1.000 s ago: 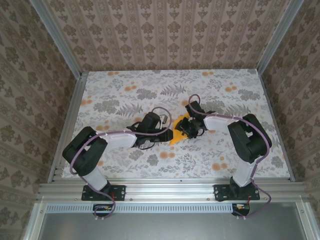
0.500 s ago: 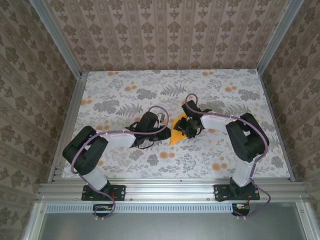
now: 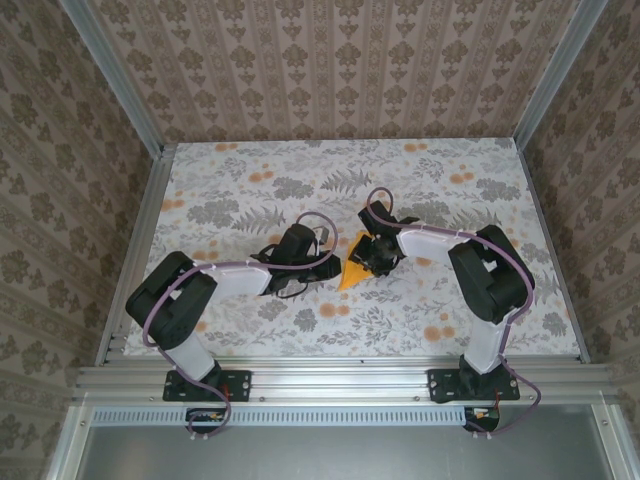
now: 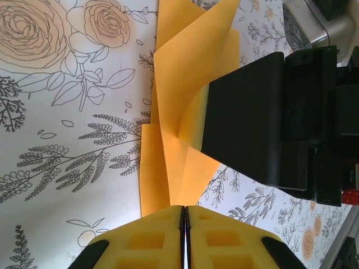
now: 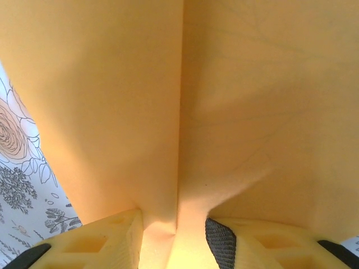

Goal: Fold a paper plane with a square sheet of paper (pick it up from the middle)
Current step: Fourth fold the wing at the center of the table.

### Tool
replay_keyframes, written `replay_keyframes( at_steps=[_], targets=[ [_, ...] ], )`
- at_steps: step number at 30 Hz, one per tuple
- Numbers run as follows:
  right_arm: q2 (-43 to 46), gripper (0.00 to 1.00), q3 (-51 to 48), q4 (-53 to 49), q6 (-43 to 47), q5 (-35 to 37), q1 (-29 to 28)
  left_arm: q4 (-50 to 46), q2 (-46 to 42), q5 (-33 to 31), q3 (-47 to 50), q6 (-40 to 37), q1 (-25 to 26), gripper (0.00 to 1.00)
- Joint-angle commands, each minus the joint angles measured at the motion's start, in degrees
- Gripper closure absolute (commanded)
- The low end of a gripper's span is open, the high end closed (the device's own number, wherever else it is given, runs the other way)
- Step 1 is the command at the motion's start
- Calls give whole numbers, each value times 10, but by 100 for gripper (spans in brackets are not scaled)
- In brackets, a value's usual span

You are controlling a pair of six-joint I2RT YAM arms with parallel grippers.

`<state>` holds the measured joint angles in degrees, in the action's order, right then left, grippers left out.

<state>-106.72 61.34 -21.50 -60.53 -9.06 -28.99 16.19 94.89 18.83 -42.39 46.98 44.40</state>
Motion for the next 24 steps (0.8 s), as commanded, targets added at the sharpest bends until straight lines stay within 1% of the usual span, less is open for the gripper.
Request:
replay_keyframes(
  at_steps=[1, 7, 15, 24],
  targets=[
    [-120, 54, -57, -124, -8, 154, 10, 11, 9, 1, 12, 4, -7, 88],
    [-137, 54, -46, -138, -15, 166, 5, 23, 14, 7, 16, 5, -9, 89],
    [-155, 53, -41, -146, -27, 171, 1, 84, 49, 55, 12, 21, -8, 88],
    [-161, 51, -38, -148, -31, 171, 1, 125, 83, 75, 0, 36, -6, 89]
  ],
)
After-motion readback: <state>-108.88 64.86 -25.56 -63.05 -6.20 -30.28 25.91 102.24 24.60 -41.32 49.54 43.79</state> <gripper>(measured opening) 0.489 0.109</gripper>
